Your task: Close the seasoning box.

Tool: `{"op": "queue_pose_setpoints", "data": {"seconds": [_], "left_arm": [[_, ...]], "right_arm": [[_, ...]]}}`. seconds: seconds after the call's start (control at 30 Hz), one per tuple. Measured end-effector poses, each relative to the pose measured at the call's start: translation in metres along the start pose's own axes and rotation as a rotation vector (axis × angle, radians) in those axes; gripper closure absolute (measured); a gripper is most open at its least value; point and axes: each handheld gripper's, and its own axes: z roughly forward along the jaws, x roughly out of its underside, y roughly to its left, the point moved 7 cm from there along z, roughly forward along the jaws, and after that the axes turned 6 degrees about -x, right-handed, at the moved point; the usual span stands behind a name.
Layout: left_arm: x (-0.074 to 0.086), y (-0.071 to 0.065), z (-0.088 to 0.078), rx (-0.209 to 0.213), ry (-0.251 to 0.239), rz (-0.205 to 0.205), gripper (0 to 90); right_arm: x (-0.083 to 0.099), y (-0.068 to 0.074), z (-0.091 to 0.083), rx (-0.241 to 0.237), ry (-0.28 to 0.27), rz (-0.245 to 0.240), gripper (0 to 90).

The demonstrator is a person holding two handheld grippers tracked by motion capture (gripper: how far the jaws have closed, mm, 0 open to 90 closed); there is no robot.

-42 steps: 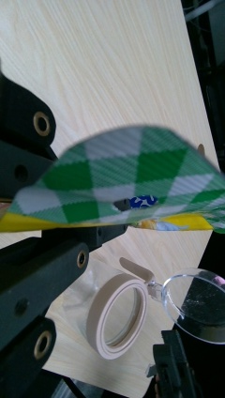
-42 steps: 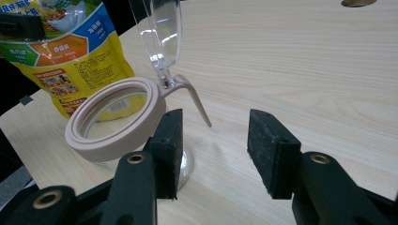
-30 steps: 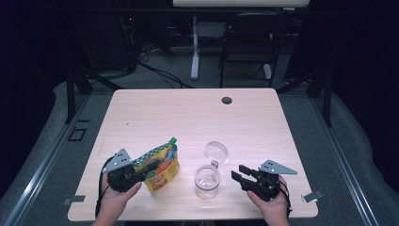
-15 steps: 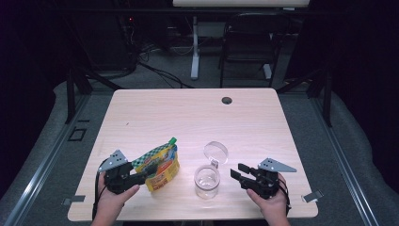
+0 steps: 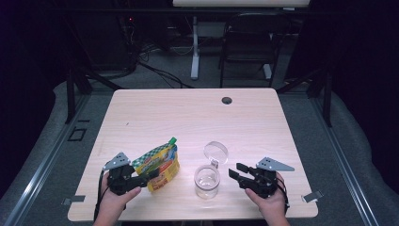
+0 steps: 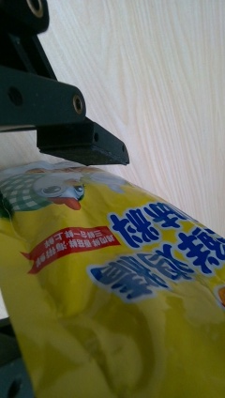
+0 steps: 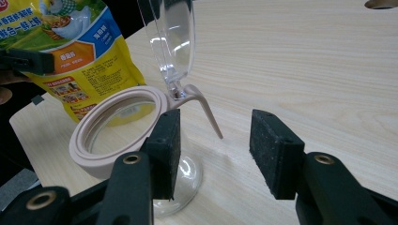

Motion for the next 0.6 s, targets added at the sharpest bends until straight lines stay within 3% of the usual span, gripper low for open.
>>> {"op": "queue_pose_setpoints", "data": {"seconds": [0.23,0.6], "left_arm": [[0.0037,0.0004,0.0039,0.031,0.017,-0.018,41.8],[0.0074,0.0011,0.0100,0.027,0.012,-0.013,38.8]], "right_arm": [[0.0001,0.0002,0.0000,-0.001,-0.001,0.001,53.3],[0.0012,0.0008,0.0007,-0.003,0.012,-0.007,52.9]]}}
